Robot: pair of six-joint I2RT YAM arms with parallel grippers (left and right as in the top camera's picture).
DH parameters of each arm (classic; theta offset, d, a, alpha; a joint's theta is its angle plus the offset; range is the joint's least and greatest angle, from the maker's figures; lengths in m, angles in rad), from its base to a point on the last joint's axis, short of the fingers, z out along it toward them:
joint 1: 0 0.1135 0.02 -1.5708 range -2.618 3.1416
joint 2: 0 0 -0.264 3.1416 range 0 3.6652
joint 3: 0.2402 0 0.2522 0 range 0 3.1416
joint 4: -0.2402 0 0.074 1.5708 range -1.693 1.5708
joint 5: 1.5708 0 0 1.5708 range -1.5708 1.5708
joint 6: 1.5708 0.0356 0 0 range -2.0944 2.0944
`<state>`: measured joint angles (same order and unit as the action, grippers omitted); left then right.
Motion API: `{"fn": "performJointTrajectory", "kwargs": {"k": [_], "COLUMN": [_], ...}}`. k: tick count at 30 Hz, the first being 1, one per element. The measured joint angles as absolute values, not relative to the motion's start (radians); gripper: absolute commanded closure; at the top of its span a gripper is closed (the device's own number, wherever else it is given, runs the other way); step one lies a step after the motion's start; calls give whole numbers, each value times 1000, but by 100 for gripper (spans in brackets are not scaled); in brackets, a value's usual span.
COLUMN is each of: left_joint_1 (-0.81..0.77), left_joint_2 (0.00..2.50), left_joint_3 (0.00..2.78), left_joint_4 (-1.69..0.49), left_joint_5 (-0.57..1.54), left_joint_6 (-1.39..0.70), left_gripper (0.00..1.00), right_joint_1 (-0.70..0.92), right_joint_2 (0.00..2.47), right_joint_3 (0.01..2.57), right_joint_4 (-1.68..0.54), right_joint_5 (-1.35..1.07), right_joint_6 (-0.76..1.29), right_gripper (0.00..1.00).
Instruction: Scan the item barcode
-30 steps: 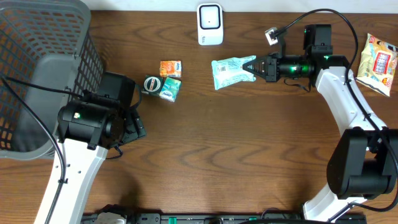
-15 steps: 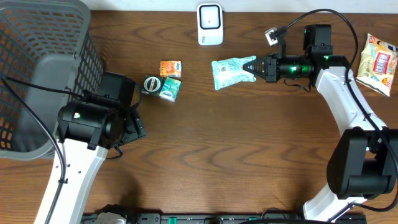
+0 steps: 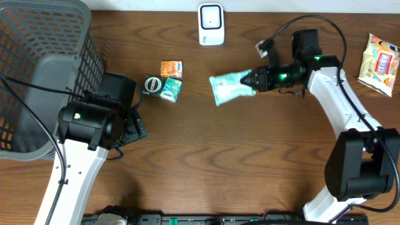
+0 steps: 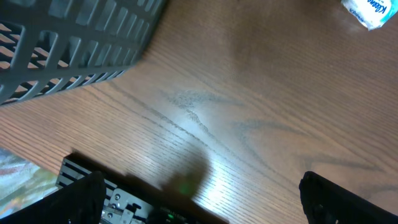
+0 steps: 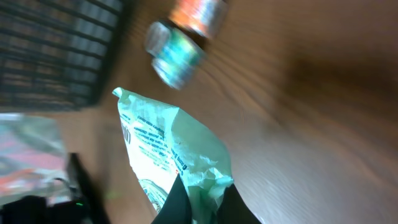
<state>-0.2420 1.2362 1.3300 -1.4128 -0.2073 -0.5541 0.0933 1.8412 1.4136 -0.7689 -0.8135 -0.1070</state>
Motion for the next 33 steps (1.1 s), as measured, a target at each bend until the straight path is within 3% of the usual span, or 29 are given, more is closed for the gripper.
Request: {"fn": "performJointTrajectory", "kwargs": {"k": [8,9,12,14,16,20,26,30,33], "left_joint_1": [-242,-242,-242,-242,-242,-242,-242,-242,-242], "left_joint_2": [1236,1236,1236,1236,1236,1236,1236,1236,1236], "left_joint_3": [1330,1330,1330,1330,1330,1330,1330,1330,1330], "left_joint_4": [-1413,-1413,-1413,-1413,-1413,-1413,-1413,-1413,-1413], "left_joint_5": [-207,-207,-207,-207,-207,-207,-207,-207,-207], "left_joint_6": [-554,-554,-554,-554,-554,-554,-554,-554,-554], "left_gripper": [2,2,2,3,3,2,2,2,2], "right_joint_1": [145,147,144,143,141,139,139,139,144], "right_joint_2": [1841,1841,1841,1841,1841,1841,1841,1841,1841], "right_joint_3": [1384,1370,1338,1332,1332,1332,1332,1332,1332], "right_joint_4": [-929,-928,-899,-861,-815,-765,-794,-936,-1045], "right_joint_5": [-530,-513,-450,-407,-366,-337,-451,-549,-559], "right_joint_6": [-220,-238,-250,-222,-181,-81,99,175,196], "right_gripper": [98,88,71,37,21,28,27,56,91]}}
